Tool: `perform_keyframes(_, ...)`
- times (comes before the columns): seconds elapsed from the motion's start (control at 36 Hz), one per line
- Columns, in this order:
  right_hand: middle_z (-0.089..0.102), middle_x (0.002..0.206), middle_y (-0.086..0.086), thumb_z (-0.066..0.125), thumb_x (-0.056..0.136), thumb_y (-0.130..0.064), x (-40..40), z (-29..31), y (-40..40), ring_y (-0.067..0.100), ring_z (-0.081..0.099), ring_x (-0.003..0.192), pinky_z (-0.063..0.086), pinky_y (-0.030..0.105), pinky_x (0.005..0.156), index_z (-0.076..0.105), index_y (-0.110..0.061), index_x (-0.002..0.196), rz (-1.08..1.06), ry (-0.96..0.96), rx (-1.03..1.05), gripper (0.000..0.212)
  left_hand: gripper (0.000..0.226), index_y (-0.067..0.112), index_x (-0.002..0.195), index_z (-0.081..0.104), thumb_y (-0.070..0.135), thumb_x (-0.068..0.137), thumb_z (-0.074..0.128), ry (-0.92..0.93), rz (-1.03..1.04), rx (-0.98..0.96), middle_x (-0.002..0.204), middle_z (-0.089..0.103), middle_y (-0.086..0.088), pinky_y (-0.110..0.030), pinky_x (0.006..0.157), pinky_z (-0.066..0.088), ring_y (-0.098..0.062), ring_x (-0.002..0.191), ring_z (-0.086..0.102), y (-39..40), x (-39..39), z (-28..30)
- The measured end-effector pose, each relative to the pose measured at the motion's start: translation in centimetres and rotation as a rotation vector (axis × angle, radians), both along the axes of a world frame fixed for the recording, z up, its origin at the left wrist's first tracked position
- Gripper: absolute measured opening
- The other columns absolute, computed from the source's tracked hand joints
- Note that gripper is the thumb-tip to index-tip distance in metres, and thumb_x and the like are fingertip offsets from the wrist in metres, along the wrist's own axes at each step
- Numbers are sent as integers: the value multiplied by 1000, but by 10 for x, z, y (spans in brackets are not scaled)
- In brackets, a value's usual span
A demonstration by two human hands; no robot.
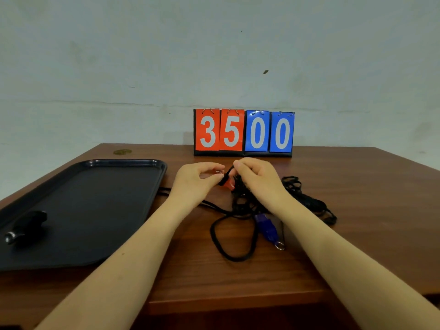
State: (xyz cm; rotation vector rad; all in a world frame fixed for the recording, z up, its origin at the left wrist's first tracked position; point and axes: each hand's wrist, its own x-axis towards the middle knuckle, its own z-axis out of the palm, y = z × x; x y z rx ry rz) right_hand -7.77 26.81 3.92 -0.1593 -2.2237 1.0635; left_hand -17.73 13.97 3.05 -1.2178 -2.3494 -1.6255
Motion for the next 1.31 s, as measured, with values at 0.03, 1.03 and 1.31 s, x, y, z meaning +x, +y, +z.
perform_keyframes(0.03, 60, 58, -17, 48, 100, -24, 1, 1, 1, -7, 56, 60, 39, 8, 61, 68, -14, 81, -5, 6, -45, 30, 23, 33, 108, 68, 20, 89, 66, -3, -43, -11, 100, 65, 20, -30, 98, 49, -4, 105, 62, 0, 1, 0)
perform_keyframes(1.03, 68, 90, -8, 44, 101, -30, -10, -18, -5, 1, 60, 84, 45, 23, 77, 69, -21, 106, 57, -283, 367, 27, 21, 20, 110, 70, 13, 93, 61, -463, 71, 411, 108, 71, 0, -32, 92, 55, -11, 99, 68, 4, 1, -5)
perform_keyframes(1.31, 67, 86, -11, 48, 99, -28, -4, -9, -2, 2, 60, 80, 49, 22, 76, 66, -29, 91, 38, -168, 386, 20, 22, 21, 112, 69, 16, 93, 59, -210, 199, 233, 111, 69, 3, -34, 99, 50, -13, 107, 63, 3, -7, -8)
